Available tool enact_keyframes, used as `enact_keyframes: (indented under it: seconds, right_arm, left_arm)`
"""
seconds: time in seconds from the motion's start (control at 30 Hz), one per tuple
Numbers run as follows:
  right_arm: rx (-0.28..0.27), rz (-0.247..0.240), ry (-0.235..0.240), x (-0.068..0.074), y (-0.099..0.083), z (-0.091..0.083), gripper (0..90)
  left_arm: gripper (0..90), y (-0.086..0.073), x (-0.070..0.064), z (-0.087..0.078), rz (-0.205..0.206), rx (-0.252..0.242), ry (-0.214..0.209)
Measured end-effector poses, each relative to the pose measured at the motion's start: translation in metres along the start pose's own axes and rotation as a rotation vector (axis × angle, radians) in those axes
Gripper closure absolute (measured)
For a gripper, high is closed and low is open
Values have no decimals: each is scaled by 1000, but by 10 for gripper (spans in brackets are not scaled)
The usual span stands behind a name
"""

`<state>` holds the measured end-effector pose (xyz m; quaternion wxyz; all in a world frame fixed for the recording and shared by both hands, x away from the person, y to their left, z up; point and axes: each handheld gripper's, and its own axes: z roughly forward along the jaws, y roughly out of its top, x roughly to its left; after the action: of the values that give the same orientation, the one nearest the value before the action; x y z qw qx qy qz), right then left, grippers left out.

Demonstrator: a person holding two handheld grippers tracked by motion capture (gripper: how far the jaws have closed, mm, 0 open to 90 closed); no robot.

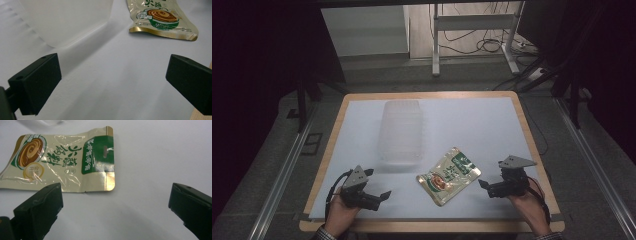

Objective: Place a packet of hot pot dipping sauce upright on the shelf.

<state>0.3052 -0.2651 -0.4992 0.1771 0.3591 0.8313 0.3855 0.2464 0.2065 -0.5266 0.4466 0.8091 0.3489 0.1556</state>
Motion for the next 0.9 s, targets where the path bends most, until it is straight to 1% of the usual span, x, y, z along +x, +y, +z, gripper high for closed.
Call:
enact_keyframes:
  seconds: [0.07,0.1,0.33,0.4,0.47,0.57,0.67,0.7,0.8,0.9]
  right_arm:
    - [-2,2,3,0,1,1,2]
    - [-5,17,16,-1,2,2,5]
    - [-9,14,28,-1,5,5,14]
    - [-6,16,40,-1,8,8,20]
    - [-4,14,41,0,9,9,20]
    - [8,-4,48,2,12,16,22]
    - [21,-17,55,2,14,19,28]
    - [32,-32,58,2,15,22,33]
    - [32,-27,74,2,18,26,39]
    - [43,-23,86,2,20,31,42]
  left_arm:
    - [2,0,0,0,1,1,-1]
    - [2,0,0,1,3,8,-4]
    - [2,0,0,1,5,5,-1]
    - [1,0,0,1,4,3,-1]
    - [2,0,0,1,4,3,-1]
    - [2,0,0,1,5,3,0]
    - [1,0,0,1,5,4,-1]
    - [2,0,0,1,5,5,-1]
    - [2,0,0,1,7,6,1]
    - [2,0,0,2,7,7,1]
